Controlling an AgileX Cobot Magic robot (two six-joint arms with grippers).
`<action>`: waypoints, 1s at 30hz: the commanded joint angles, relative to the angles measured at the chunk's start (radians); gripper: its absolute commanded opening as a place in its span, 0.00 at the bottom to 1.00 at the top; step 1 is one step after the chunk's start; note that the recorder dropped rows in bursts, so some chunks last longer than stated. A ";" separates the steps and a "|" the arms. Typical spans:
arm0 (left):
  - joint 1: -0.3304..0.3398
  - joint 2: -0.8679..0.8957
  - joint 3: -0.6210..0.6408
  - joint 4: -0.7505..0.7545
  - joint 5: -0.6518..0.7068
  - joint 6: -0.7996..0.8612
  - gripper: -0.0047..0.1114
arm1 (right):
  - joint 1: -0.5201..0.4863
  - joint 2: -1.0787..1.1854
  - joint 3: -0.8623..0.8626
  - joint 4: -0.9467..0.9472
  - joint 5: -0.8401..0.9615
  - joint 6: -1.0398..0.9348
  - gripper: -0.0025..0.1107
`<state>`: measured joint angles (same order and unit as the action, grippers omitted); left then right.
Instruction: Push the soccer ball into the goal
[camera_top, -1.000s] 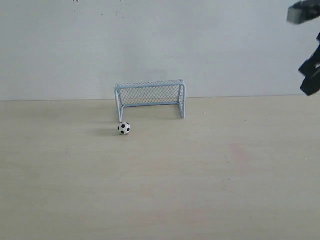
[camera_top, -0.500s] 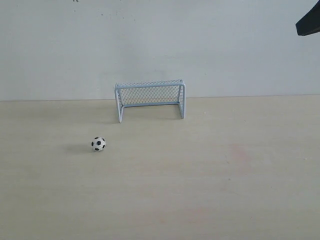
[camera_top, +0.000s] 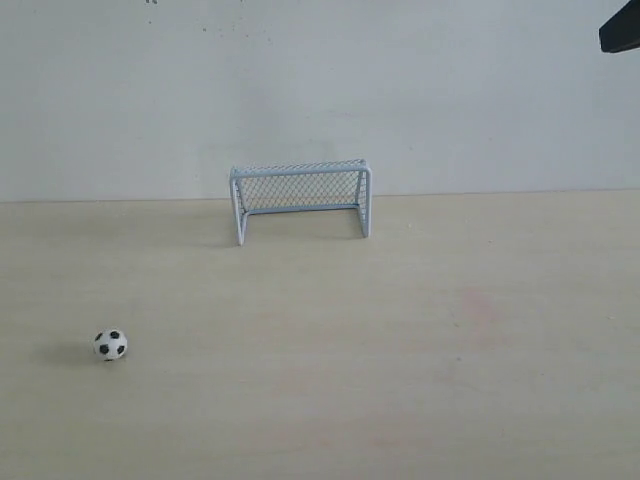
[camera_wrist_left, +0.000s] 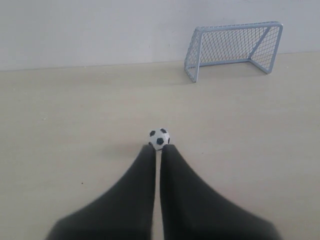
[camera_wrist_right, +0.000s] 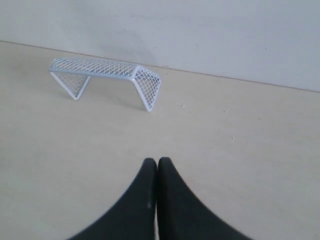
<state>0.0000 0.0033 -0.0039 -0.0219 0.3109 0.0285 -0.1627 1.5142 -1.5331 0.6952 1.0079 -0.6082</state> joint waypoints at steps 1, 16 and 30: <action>0.001 -0.003 0.004 -0.007 -0.005 0.001 0.08 | -0.006 0.002 -0.002 0.001 -0.016 -0.018 0.02; 0.001 -0.003 0.004 -0.007 -0.005 0.001 0.08 | -0.004 -0.453 0.589 0.010 -0.579 -0.136 0.02; 0.001 -0.003 0.004 -0.007 -0.005 0.001 0.08 | -0.004 -0.888 1.268 0.035 -1.064 -0.007 0.02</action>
<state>0.0000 0.0033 -0.0039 -0.0219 0.3109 0.0285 -0.1627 0.6906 -0.3625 0.7205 0.0575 -0.6822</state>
